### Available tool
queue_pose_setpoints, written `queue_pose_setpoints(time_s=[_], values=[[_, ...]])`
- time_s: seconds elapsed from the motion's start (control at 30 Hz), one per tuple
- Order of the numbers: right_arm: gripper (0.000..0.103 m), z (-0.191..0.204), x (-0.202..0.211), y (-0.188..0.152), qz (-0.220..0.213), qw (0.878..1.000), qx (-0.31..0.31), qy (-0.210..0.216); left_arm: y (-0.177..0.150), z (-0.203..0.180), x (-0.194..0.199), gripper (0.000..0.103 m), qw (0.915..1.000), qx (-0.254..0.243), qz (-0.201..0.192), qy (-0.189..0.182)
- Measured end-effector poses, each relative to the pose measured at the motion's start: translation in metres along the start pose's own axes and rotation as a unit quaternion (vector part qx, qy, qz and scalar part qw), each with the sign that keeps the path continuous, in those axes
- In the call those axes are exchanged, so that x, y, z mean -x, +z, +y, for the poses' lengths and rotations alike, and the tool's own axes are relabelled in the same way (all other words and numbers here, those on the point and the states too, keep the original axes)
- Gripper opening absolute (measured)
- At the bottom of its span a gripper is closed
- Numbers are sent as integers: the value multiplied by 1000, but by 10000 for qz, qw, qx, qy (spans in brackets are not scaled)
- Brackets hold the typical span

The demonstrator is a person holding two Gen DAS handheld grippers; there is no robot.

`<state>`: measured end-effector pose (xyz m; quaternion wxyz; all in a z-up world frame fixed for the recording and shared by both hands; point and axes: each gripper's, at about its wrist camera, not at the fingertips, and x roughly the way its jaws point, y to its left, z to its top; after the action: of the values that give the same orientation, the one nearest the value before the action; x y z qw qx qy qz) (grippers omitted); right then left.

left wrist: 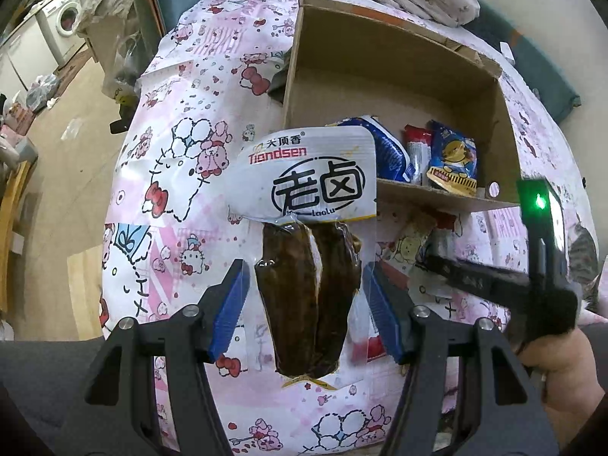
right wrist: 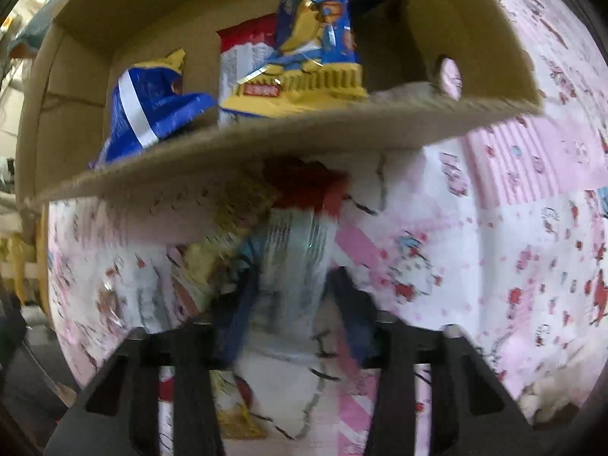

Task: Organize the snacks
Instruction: 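Lift meat packet with left tool while right tool grasps red-white bar, then carry both snacks over the box and open both tools to drop them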

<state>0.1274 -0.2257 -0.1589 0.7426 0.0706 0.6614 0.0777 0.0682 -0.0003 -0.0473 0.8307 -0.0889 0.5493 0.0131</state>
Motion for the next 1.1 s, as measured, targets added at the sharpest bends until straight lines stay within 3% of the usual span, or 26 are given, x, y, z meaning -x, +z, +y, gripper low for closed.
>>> queue_pose_setpoints(time_s=[0.2, 0.53, 0.8, 1.1], values=[[34, -22, 14, -24, 51, 9993, -161, 330, 1, 5, -5, 58, 9997, 190, 120, -100], [34, -23, 53, -43, -297, 9936, -224, 1070, 0, 4, -5, 58, 9998, 157, 52, -79], [34, -11, 91, -47, -688, 9851, -18, 1578, -1, 14, 11, 58, 9992, 264, -285, 21], [34, 5, 148, -36, -1805, 9579, 432, 2192, 20, 5, 49, 58, 9950, 41, -1000, -19]])
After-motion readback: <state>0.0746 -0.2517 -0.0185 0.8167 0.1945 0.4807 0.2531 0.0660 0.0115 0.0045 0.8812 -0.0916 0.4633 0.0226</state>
